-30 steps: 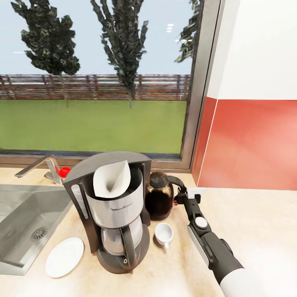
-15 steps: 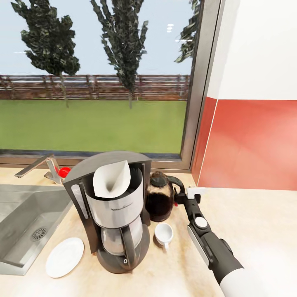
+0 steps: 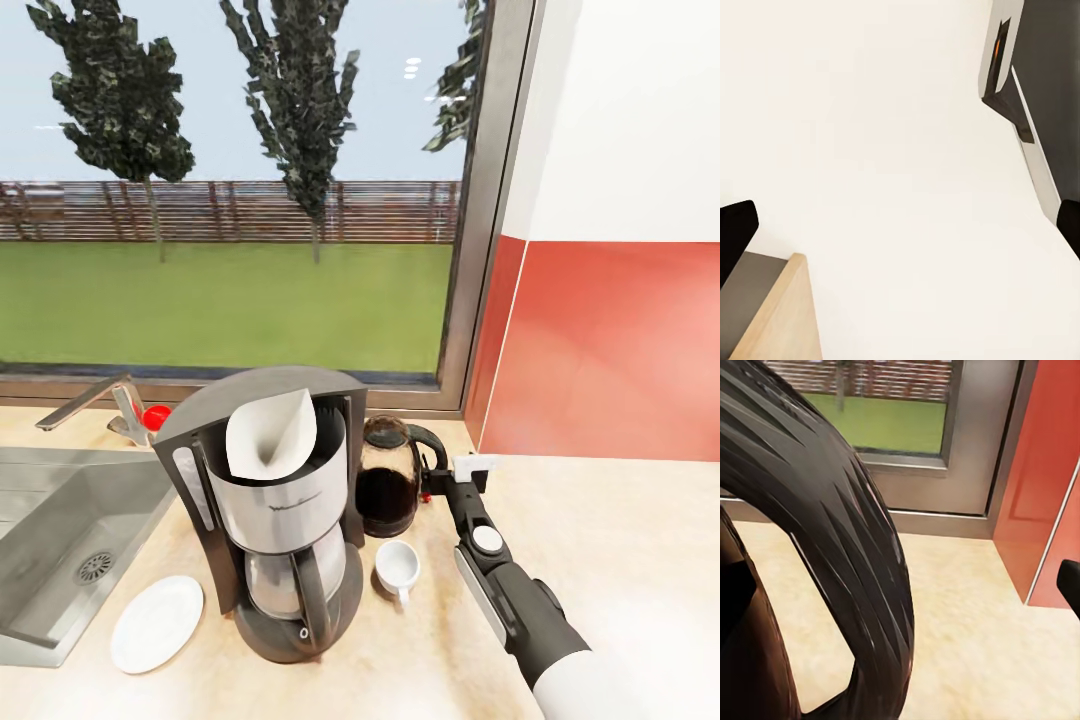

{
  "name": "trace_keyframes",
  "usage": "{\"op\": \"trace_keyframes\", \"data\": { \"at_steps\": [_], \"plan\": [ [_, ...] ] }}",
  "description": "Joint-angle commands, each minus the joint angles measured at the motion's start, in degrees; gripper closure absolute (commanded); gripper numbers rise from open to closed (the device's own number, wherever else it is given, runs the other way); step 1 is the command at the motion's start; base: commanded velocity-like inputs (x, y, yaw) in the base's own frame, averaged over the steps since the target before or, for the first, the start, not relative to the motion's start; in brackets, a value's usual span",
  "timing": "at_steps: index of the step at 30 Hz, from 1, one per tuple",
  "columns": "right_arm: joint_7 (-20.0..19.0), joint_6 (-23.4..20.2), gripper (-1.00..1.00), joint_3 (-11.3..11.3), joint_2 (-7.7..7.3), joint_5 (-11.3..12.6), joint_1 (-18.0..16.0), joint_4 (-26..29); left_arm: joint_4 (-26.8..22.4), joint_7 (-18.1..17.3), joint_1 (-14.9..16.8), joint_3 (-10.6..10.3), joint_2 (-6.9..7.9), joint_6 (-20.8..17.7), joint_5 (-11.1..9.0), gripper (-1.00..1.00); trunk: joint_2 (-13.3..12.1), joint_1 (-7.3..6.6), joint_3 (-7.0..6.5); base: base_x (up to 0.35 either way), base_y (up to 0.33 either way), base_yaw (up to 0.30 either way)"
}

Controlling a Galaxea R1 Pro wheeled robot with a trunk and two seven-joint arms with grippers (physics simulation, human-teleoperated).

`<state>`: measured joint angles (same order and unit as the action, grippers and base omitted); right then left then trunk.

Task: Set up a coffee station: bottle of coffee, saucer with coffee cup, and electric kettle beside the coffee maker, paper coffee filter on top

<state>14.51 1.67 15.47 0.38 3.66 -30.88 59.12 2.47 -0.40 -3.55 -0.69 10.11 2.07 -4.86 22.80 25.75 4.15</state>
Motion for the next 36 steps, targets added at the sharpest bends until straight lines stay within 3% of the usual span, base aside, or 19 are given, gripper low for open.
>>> {"op": "trace_keyframes", "data": {
  "at_steps": [1, 15, 36],
  "plan": [
    [0.3, 0.2, -1.00, 0.2, -0.02, 0.4, -0.1, 0.0, 0.1, 0.0, 0.0, -0.1, 0.00, 0.2, -0.5, -1.00, 0.1, 0.03, 0.11, 0.000, 0.000, 0.000],
    [0.3, 0.2, -1.00, 0.2, -0.11, 0.4, -0.1, -0.1, 0.0, 0.0, 0.0, 0.1, 0.00, 0.2, -0.6, -1.00, 0.1, 0.03, 0.11, -0.041, 0.000, 0.000],
    [0.3, 0.2, -1.00, 0.2, -0.11, 0.4, -0.1, -0.1, 0.0, 0.0, 0.1, 0.4, 0.00, 0.2, -0.7, -1.00, 0.1, 0.03, 0.11, -0.314, 0.000, 0.000]
  ]
}}
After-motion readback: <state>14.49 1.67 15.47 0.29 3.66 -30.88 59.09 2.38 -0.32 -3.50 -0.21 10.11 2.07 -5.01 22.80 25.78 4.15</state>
